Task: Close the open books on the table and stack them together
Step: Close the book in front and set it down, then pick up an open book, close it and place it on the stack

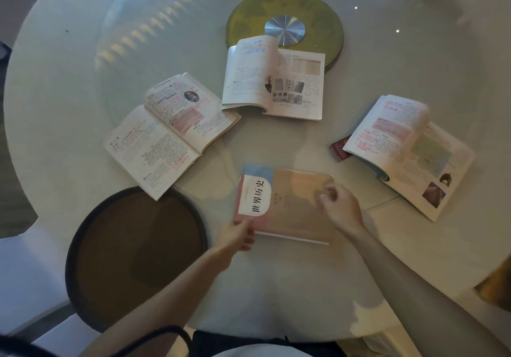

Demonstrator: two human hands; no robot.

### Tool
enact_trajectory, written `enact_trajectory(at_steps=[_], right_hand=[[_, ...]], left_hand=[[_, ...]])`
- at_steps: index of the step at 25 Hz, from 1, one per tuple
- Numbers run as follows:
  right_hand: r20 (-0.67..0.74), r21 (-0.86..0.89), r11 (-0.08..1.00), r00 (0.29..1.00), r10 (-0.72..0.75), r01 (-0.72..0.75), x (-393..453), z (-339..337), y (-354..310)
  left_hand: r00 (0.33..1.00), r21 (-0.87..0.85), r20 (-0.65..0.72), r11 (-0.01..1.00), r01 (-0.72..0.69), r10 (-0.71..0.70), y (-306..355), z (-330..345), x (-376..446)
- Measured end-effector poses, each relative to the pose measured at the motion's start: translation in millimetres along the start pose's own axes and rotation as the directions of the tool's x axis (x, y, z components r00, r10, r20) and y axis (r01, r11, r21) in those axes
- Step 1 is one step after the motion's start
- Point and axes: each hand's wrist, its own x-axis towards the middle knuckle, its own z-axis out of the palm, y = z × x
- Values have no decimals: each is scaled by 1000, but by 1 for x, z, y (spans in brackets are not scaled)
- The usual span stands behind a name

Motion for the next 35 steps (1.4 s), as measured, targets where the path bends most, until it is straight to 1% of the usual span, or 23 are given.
enact_trajectory(at_steps=[1, 2, 3, 5, 7, 8, 9, 11, 13, 15, 17, 21, 23, 25, 26, 28, 29, 31, 33, 35], right_hand=[[45, -151, 979, 990, -135, 141, 9, 5, -4], [124, -265, 932, 967, -223, 249, 19, 10, -6], [194, -354, 880, 945, -263, 317, 26, 14, -12], [256, -491, 794, 931, -262, 359, 38, 18, -21], [250, -589, 728, 936, -247, 350, 43, 17, -27], [235, -613, 715, 942, -240, 335, 43, 15, -27], [219, -615, 726, 951, -218, 308, 41, 13, -27], [207, -592, 767, 966, -154, 249, 35, 8, -20], [199, -558, 803, 973, -118, 212, 25, 5, -10], [173, -472, 866, 981, -92, 165, 13, 7, -2], [173, -361, 926, 983, -54, 114, 2, 15, 5], [134, -260, 964, 991, -15, 50, -13, 30, 11], [157, -216, 976, 988, 5, 30, -14, 28, 15], [194, -127, 992, 980, 43, -19, -17, 17, 17], [183, -73, 996, 981, 59, -47, -18, 8, 20], [85, 23, 996, 993, 79, -81, -17, -19, 26], [23, 70, 993, 995, 94, -96, -15, -36, 31], [-78, 148, 982, 989, 129, -116, -5, -72, 43], [-146, 214, 967, 974, 171, -138, 9, -106, 60], [-197, 266, 950, 956, 219, -162, 24, -136, 81]], left_hand=[[999, 53, 43, 998, 27, -30, -8, 8, -1], [996, 77, 72, 996, 45, -51, -14, 15, -2], [994, 64, 89, 997, 53, -58, -17, 23, -1], [994, -24, 100, 998, 57, -54, -17, 33, -2], [997, -78, 66, 996, 38, -33, -13, 38, -1], [999, -74, 27, 997, 25, -23, -10, 39, 0], [1000, -71, -21, 997, 9, -10, -9, 39, 1], [991, -36, -134, 999, -22, 17, -1, 38, 3], [975, -4, -209, 997, -78, 75, 9, 33, 8], [962, 21, -210, 985, -171, 171, 26, 28, 13], [951, 36, -183, 968, -248, 251, 38, 24, 22], [945, 177, -147, 948, -265, 292, 47, 16, 36], [945, 232, -134, 936, -264, 299, 51, 14, 37], [917, 346, -138, 885, -311, 375, 61, 19, 38], [893, 419, -121, 838, -350, 433, 69, 26, 38], [855, 487, -28, 754, -441, 518, 89, 47, 40], [851, 489, 41, 733, -474, 523, 102, 63, 39], [856, 505, 177, 702, -502, 485, 126, 97, 35], [847, 526, 245, 669, -524, 471, 149, 136, 35], [833, 534, 274, 644, -548, 481, 173, 179, 38]])
